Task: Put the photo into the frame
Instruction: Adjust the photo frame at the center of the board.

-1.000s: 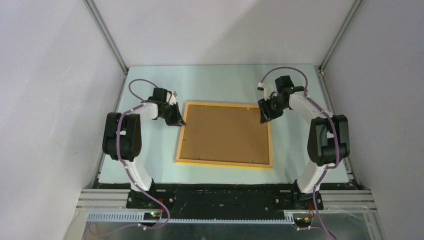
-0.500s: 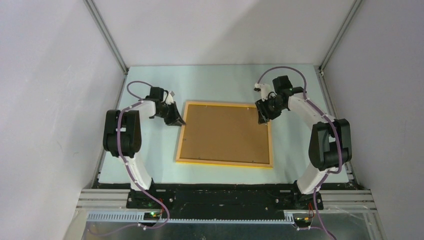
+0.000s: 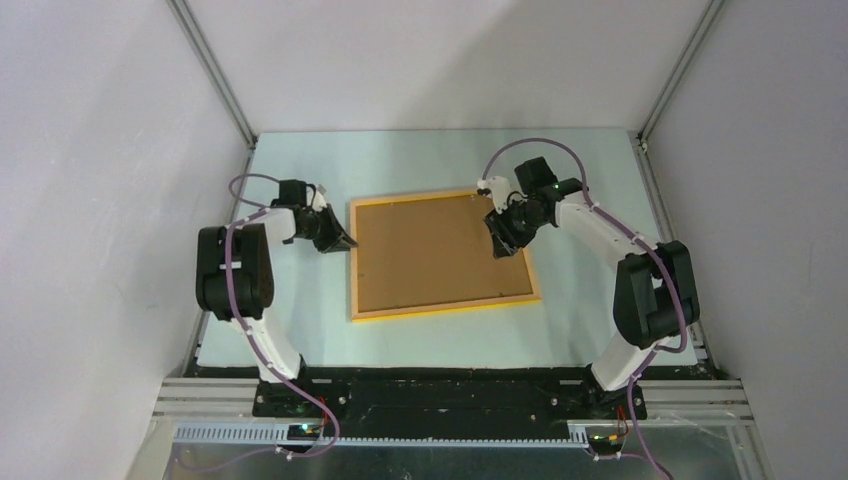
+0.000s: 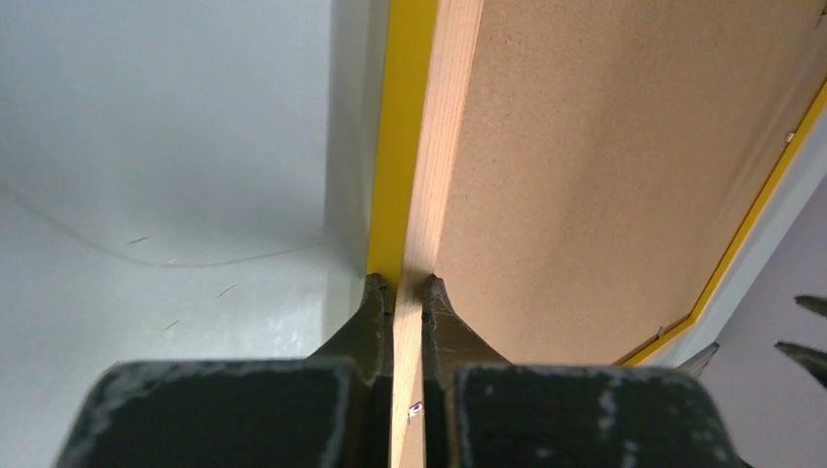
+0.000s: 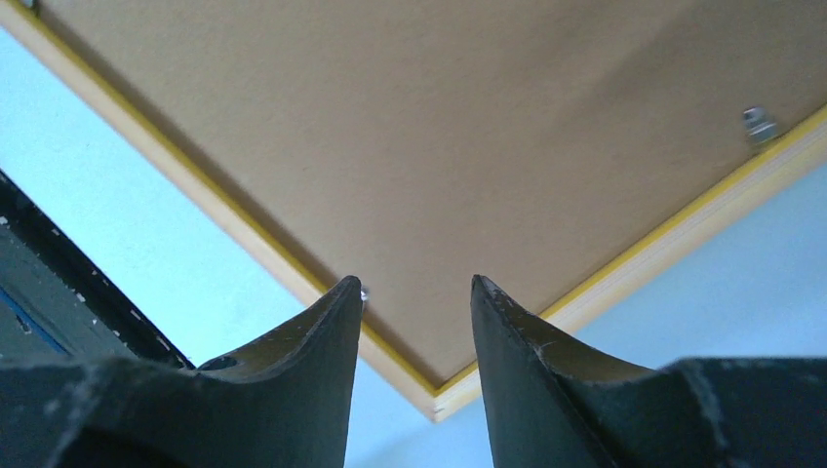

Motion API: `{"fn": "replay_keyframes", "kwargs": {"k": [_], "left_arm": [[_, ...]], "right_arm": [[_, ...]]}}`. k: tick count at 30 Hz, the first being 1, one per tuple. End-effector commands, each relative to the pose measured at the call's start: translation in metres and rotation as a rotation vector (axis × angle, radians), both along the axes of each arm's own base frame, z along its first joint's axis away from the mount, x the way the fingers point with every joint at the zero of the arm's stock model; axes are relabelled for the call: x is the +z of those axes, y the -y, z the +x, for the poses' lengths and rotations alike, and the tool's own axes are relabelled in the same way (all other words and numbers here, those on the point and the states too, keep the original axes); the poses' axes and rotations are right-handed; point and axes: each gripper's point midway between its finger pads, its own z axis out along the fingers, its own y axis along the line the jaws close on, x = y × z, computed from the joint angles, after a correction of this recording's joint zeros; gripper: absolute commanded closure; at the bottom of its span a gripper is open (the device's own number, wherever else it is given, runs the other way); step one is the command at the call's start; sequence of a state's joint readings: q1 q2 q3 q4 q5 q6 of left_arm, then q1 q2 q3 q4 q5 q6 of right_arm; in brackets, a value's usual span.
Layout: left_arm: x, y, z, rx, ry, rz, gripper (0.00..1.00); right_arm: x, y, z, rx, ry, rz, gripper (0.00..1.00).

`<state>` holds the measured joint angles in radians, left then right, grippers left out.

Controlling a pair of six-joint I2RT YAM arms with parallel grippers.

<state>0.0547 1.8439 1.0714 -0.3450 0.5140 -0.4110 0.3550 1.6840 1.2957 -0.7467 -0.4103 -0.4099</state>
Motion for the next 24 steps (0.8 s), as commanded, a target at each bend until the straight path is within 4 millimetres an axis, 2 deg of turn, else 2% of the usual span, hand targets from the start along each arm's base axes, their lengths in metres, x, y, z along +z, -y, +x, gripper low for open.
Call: {"fn": "replay_keyframes", "kwargs": {"k": [1,5,13,14,16,21,24], "left_arm": [[0.002,-0.024,-0.001,0.113,0.014,0.053,1.0],[0.007,-0.026,-0.002,0.135,0.035,0.049,1.0],[0.012,-0.022,0.008,0.092,0.065,0.021,1.0],[0.012,-0.022,0.009,0.083,0.069,0.026,0.98],[0.012,-0.023,0.009,0.074,0.074,0.038,0.89],[0.017,-0.026,0.011,0.053,0.086,0.059,0.57],[0.022,-0.028,0.013,0.048,0.101,0.076,0.44]], "right_arm": [[0.016,-0.02,-0.015,0.101,0.048,0.036,0.5],[0.012,-0.036,-0.033,0.189,0.059,0.028,0.48],[-0.009,-0.058,-0.059,0.346,0.064,-0.049,0.47],[-0.012,-0.061,-0.063,0.365,0.059,-0.057,0.47],[-0.017,-0.062,-0.068,0.397,0.06,-0.08,0.47],[-0.029,-0.06,-0.074,0.45,0.078,-0.148,0.47],[-0.034,-0.057,-0.073,0.465,0.098,-0.194,0.46]]}}
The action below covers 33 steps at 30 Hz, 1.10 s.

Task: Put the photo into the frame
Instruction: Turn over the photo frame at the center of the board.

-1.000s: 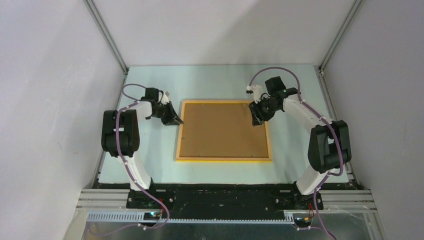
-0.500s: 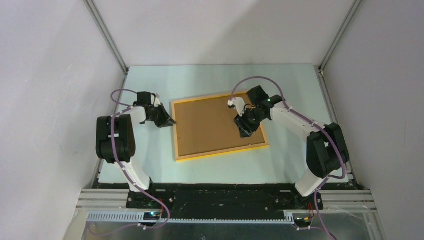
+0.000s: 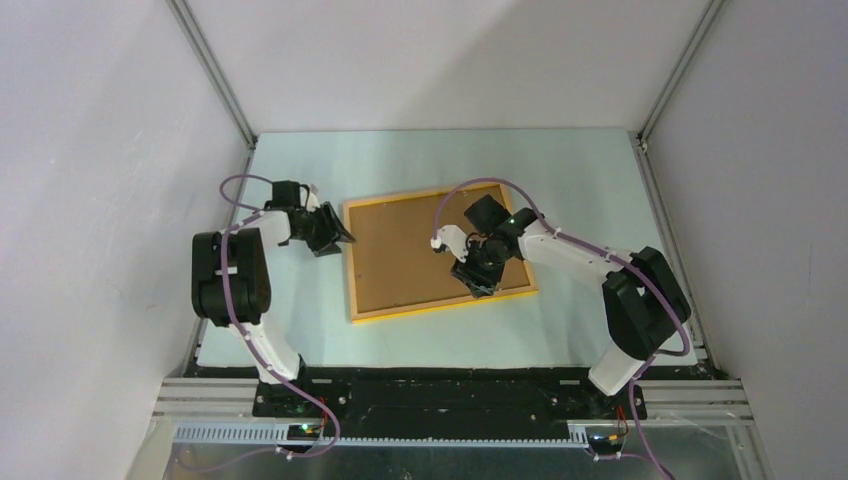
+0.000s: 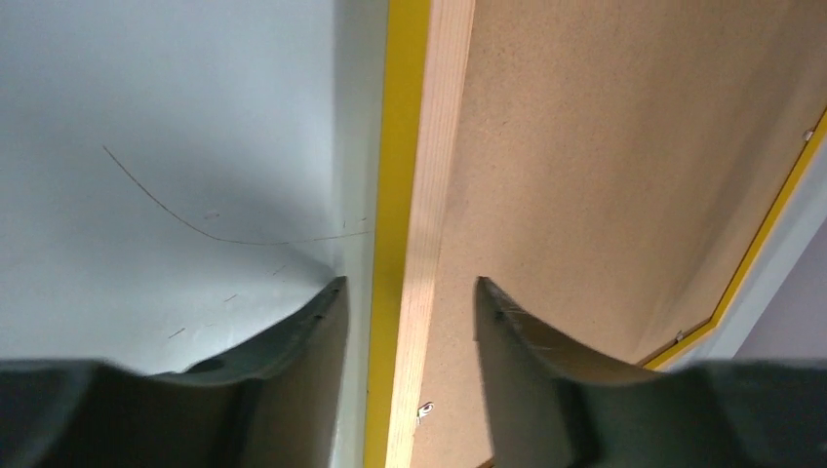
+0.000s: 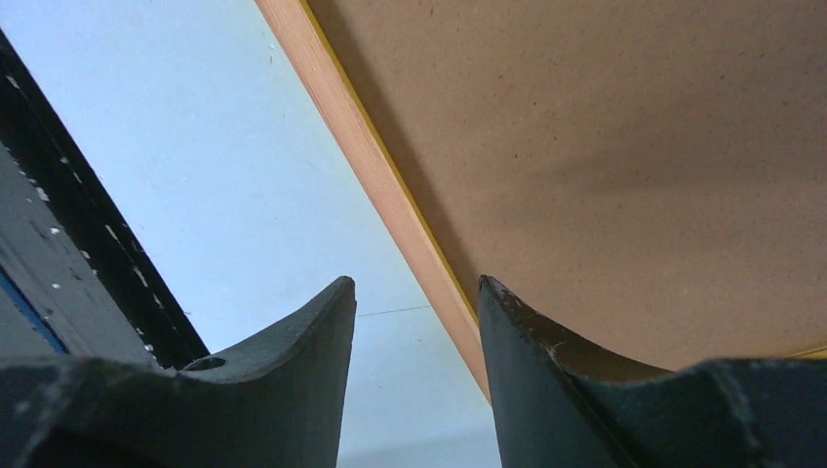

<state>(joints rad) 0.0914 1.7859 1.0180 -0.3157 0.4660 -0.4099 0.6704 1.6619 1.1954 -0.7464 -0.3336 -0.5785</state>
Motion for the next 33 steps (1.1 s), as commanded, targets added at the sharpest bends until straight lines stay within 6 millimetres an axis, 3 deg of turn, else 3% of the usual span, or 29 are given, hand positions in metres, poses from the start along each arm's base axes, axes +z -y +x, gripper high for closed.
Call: {"fn": "replay_keyframes", "kwargs": {"k": [1,5,8,16,24,33], "left_arm": [[0.022,-0.008,0.017,-0.017,0.078,0.039,0.38],[0.031,-0.01,0.018,-0.039,0.101,0.06,0.22],[0.037,-0.015,0.018,-0.054,0.116,0.096,0.18],[0.059,-0.025,0.02,-0.105,0.194,0.182,0.16],[0.066,-0.028,0.014,-0.116,0.22,0.214,0.16],[0.074,-0.026,0.01,-0.147,0.244,0.219,0.15]], "right_arm": [[-0.008,0.006,0.005,0.046,0.066,-0.069,0.46],[-0.015,0.007,0.003,0.078,0.09,-0.11,0.46],[-0.02,0.008,0.004,0.095,0.105,-0.137,0.46],[-0.038,0.009,0.001,0.13,0.108,-0.193,0.46],[-0.052,0.01,0.001,0.144,0.104,-0.218,0.47],[-0.058,0.01,-0.002,0.14,0.12,-0.23,0.64]]}}
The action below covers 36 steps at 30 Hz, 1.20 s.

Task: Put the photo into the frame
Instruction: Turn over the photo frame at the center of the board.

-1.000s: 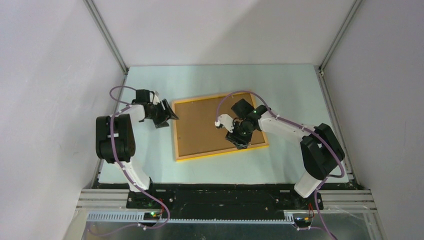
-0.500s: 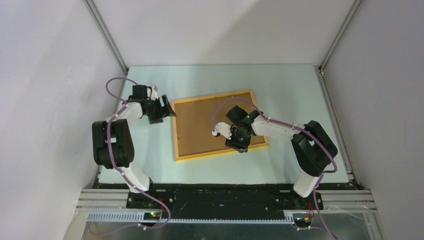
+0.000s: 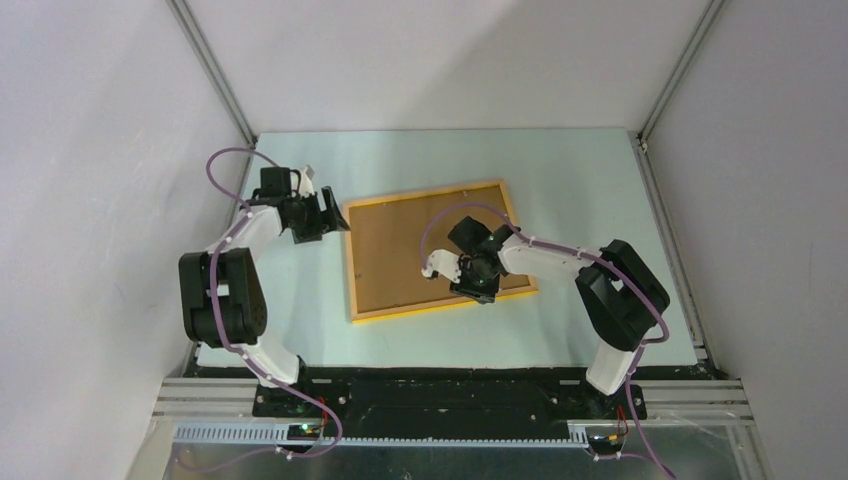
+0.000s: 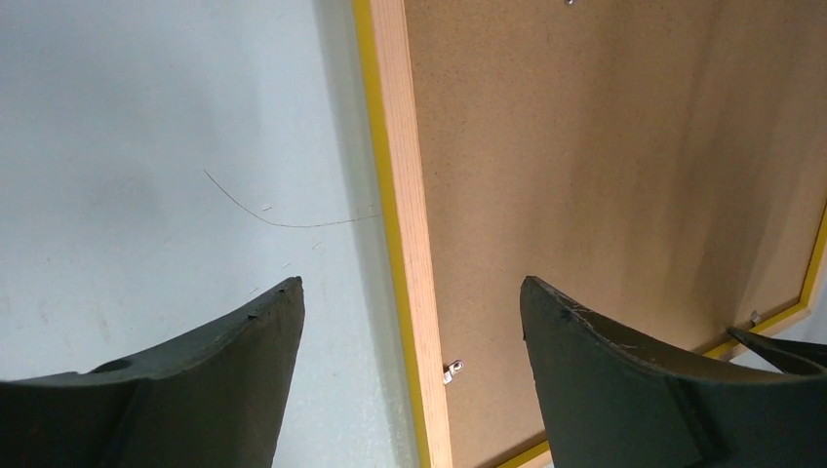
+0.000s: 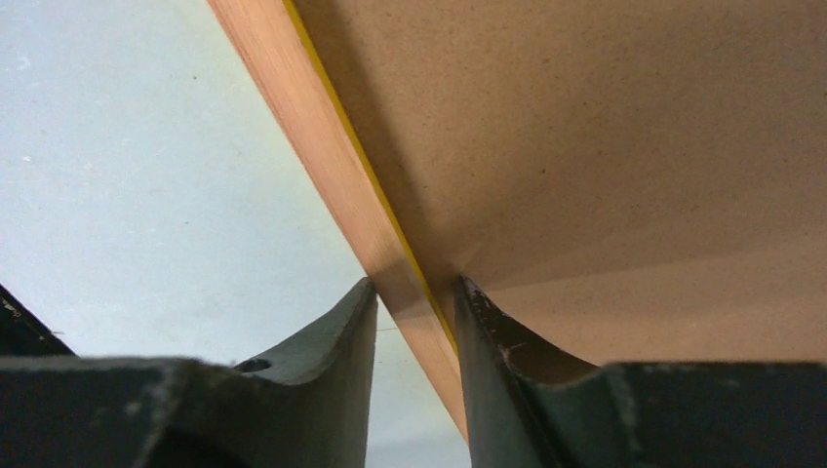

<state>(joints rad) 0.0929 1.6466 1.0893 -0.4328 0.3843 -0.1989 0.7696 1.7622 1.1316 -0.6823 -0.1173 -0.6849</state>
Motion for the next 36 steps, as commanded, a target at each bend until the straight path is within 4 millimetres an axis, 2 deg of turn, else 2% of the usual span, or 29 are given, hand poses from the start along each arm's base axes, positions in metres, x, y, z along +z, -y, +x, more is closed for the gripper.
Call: {"fn": "replay_keyframes", "kwargs": {"k": [1,5,8,12,17,18,19,20,21,26,32,36], "left_arm": [[0.024,-0.004,0.003,-0.032,0.082,0.032,0.15],[0.03,-0.002,0.0,-0.064,0.099,0.032,0.15],[0.036,0.002,-0.005,-0.118,0.122,0.032,0.15],[0.046,0.008,-0.017,-0.224,0.179,0.058,0.13],[0.066,0.011,-0.034,-0.345,0.307,0.177,0.08],[0.066,0.016,-0.039,-0.375,0.317,0.191,0.08],[0.075,0.016,-0.042,-0.403,0.363,0.235,0.07],[0.074,0.019,-0.047,-0.429,0.374,0.257,0.06],[0.083,0.027,-0.051,-0.479,0.422,0.303,0.05],[0.102,0.043,-0.069,-0.602,0.545,0.452,0.0],[0.124,0.073,-0.09,-0.74,0.682,0.584,0.0],[0.123,0.105,-0.108,-0.888,0.715,0.595,0.0]], "right_arm": [[-0.009,-0.002,-0.002,0.011,0.017,-0.003,0.65],[-0.012,-0.003,-0.009,0.01,0.0,-0.004,0.76],[-0.013,-0.003,-0.013,0.004,-0.011,-0.007,0.9],[-0.006,-0.003,-0.014,-0.005,-0.011,0.008,1.0],[0.014,-0.005,-0.015,-0.03,-0.042,0.059,1.0],[0.019,-0.007,-0.015,-0.035,-0.055,0.074,1.0],[0.022,-0.006,-0.014,-0.046,-0.06,0.084,1.0],[0.027,-0.009,-0.014,-0.049,-0.073,0.101,1.0],[0.033,-0.01,-0.01,-0.058,-0.072,0.117,1.0],[0.054,-0.015,-0.008,-0.081,-0.12,0.178,1.0],[0.085,-0.018,0.001,-0.122,-0.169,0.257,1.0],[0.105,-0.021,0.008,-0.143,-0.202,0.302,1.0]]}}
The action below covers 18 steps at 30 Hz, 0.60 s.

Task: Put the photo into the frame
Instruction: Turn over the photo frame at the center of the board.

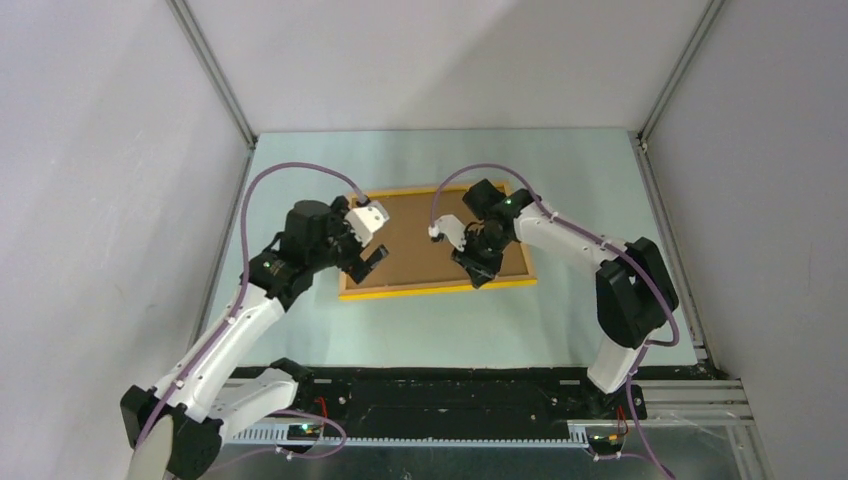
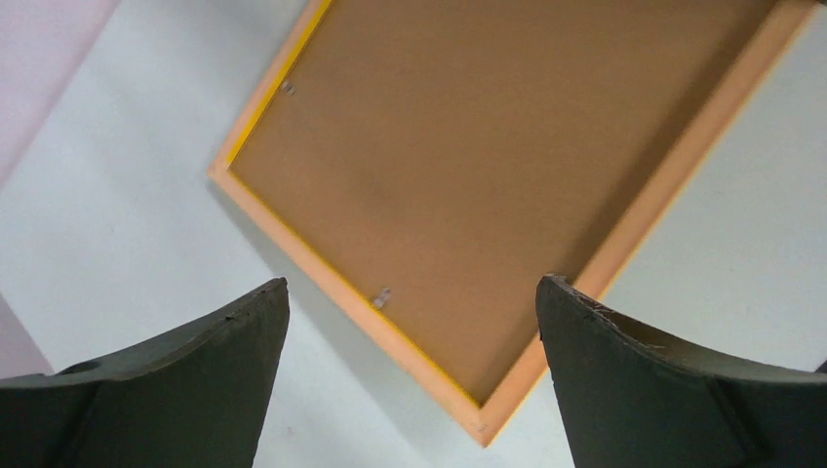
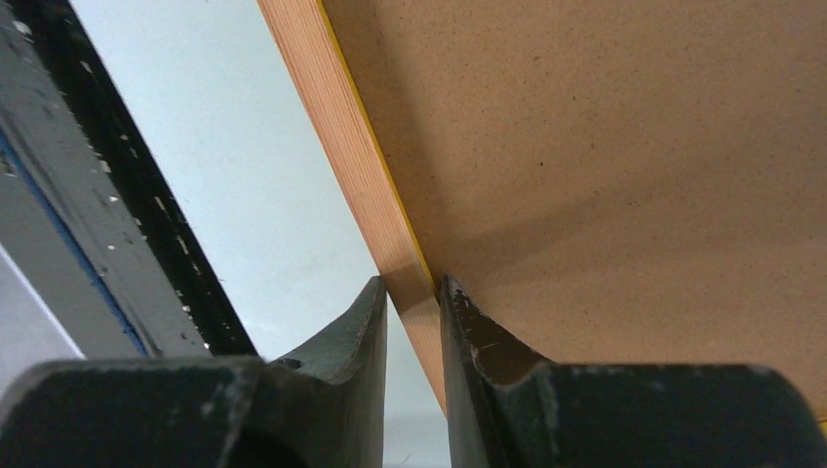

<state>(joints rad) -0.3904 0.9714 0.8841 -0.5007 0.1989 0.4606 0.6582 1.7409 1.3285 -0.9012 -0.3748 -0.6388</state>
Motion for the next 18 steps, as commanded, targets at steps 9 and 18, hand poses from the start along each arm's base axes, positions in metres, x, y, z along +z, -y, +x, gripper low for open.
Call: {"fn": "replay_keyframes", "kwargs": {"k": [9,18], "left_arm": [[-0.008,0.055,-0.031,-0.227,0.067,0.254,0.0],[-0.031,0.076,-0.033,-0.252,0.032,0.356,0.0]], "right_arm": [[0.066,-0.008,0.019,-0.107,-0.109,0.145,1.0],[0.082,-0.011,0.023,-0.132,-0.148,0.189,1.0]]}}
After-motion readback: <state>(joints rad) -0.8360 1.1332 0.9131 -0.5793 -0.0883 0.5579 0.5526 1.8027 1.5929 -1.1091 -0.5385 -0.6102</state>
